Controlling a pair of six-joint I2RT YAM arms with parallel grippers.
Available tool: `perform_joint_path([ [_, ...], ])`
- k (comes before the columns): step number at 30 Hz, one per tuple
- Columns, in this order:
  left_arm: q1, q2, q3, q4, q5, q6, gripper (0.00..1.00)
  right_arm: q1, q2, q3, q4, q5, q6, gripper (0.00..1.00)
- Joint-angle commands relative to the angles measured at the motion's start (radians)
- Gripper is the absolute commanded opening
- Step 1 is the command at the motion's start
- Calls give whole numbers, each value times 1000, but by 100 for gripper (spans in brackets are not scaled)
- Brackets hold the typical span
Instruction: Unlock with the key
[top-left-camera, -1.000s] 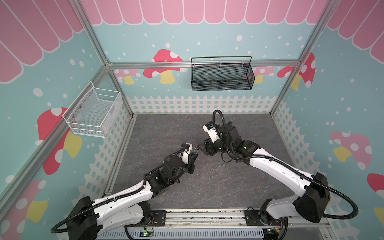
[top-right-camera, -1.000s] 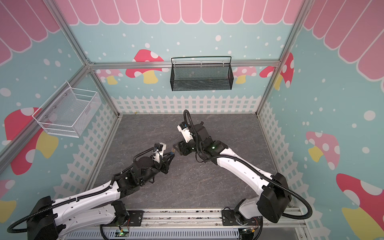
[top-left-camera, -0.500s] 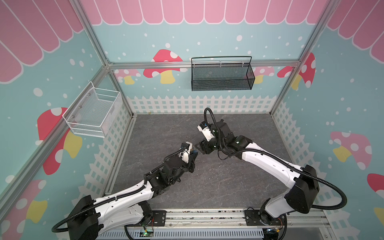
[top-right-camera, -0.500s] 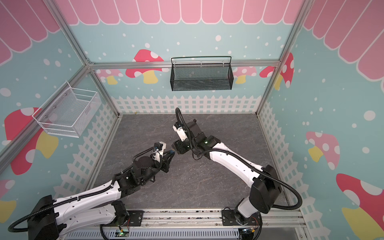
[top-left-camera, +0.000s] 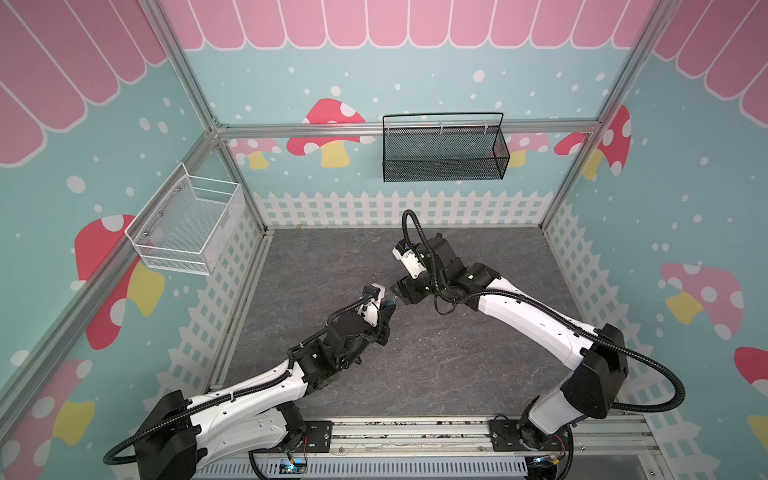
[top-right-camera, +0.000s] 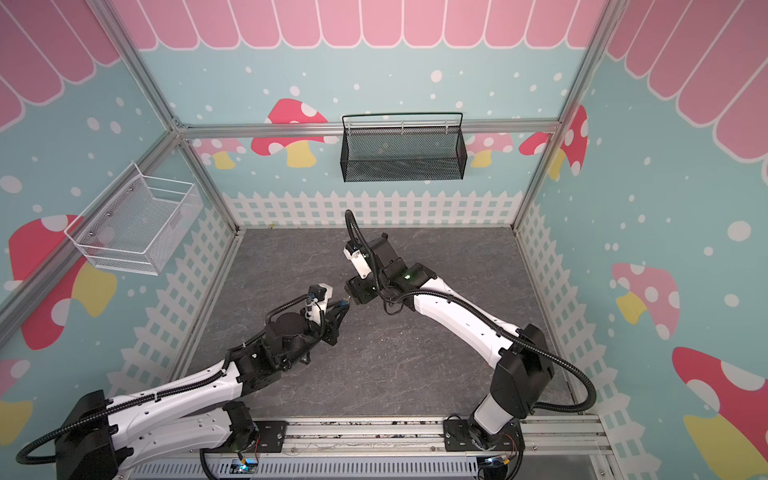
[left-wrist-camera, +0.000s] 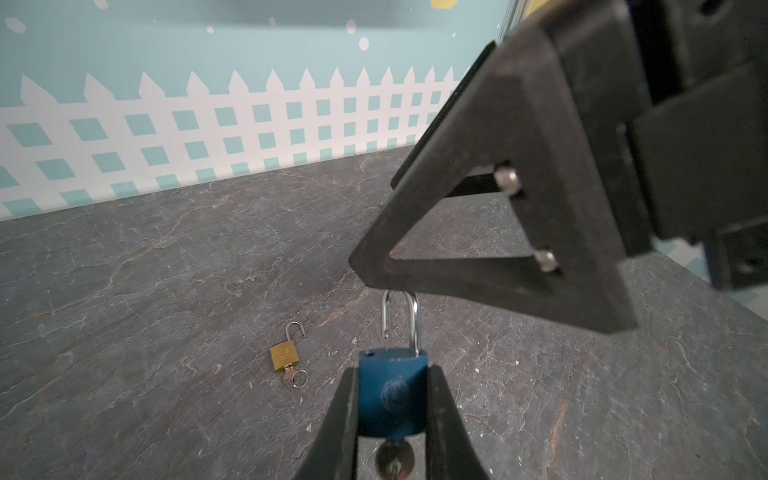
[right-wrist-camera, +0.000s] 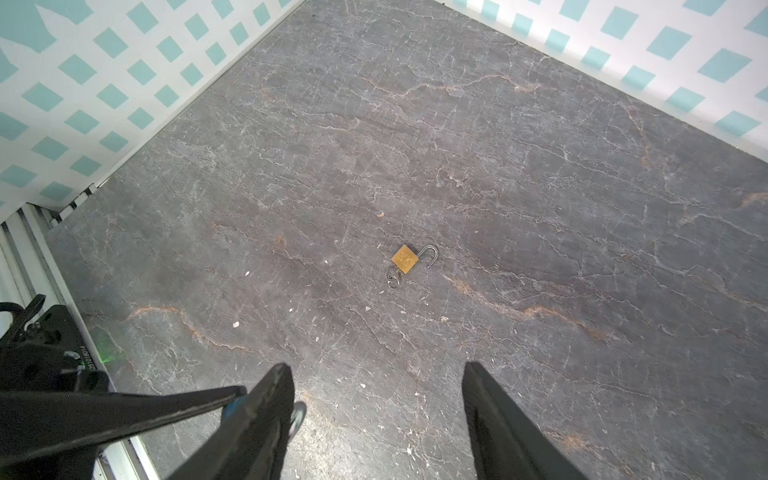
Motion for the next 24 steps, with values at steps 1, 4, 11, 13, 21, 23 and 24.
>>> perform_joint_path([
  [1,-3,-13,2,27,-40,32,0,6,21,44,-68,38,-53,68],
  [4,-3,-18,-1,27,-44,36,0,6,34,61,-88,42,-66,68],
  [11,-3,-30,-1,26,-51,55,0,5,48,98,-101,44,-90,70],
  [13,-3,-33,-4,31,-53,61,0,4,48,100,-100,42,-93,70],
  [21,-3,-33,0,28,-47,61,0,-6,44,137,-91,9,-90,71],
  [23,-3,-32,-1,31,-45,64,0,-8,52,151,-87,-4,-96,71],
  [24,-3,-32,0,29,-44,66,0,-10,57,159,-85,-13,-96,71],
])
